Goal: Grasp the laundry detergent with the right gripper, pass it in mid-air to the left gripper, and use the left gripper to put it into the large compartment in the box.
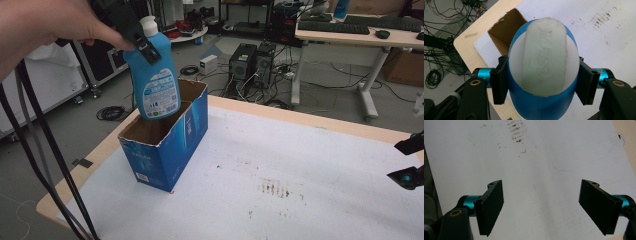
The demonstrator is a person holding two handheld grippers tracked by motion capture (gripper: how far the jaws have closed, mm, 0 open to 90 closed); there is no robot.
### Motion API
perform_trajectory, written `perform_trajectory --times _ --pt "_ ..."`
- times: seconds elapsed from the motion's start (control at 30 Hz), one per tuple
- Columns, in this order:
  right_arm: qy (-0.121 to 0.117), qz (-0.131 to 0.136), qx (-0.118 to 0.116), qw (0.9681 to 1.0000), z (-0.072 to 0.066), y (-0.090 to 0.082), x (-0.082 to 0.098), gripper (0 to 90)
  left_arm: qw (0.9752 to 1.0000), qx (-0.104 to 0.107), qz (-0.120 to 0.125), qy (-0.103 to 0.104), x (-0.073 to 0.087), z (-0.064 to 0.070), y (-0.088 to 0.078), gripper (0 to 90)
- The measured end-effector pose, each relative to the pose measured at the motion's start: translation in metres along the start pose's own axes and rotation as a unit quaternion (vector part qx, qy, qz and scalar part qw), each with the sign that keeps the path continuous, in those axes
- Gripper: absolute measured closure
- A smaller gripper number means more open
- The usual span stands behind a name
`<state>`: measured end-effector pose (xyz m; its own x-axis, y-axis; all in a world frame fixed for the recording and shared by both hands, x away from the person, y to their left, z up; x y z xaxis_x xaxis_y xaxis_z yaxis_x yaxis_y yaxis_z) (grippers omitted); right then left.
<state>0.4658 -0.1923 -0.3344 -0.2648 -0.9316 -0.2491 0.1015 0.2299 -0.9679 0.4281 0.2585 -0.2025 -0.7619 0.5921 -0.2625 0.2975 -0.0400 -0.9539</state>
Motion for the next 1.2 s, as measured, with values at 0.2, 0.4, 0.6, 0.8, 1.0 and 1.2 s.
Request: perform_trajectory --times 0.2,0.4,0.6,0.8,1.0,1.2 --pt "0.001 0.001 0.008 1.0 0.001 -0.004 0.003 19.4 0.9999 0.002 -0.016 0.001 0.003 0.0 0.017 38.3" --pt "0.004 -0.004 0.012 0.9999 0.001 -0.004 0.006 19.4 0.9995 -0.001 -0.03 -0.002 0.008 0.001 0.034 38.3" --pt "0.002 -0.006 0.015 0.9999 0.0 -0.005 0.007 19.4 0.9989 0.008 -0.046 0.002 0.014 0.006 0.053 38.3" --pt "0.002 -0.011 0.017 0.9998 -0.002 -0.005 0.009 19.4 0.9981 0.008 -0.061 0.005 0.02 0.008 0.073 38.3" --pt "0.003 -0.009 0.016 0.9998 -0.002 -0.005 0.011 19.5 0.9975 0.016 -0.069 0.011 0.028 0.012 0.092 38.3" --pt "0.005 -0.01 0.018 0.9998 -0.002 -0.005 0.012 19.4 0.9964 0.021 -0.077 0.026 0.034 0.016 0.109 38.3"
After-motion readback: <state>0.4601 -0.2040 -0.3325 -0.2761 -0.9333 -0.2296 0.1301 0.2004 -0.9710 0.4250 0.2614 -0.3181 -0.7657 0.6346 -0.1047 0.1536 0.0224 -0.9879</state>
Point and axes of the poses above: each handheld gripper's, and its own axes: y roughly forward along the jaws, x roughly out of its underside, z roughly to its right, the point moved 9 cm from there along y, roughly forward along the jaws, and after that the axes turned 10 degrees about -z, right-handed, at the moved point
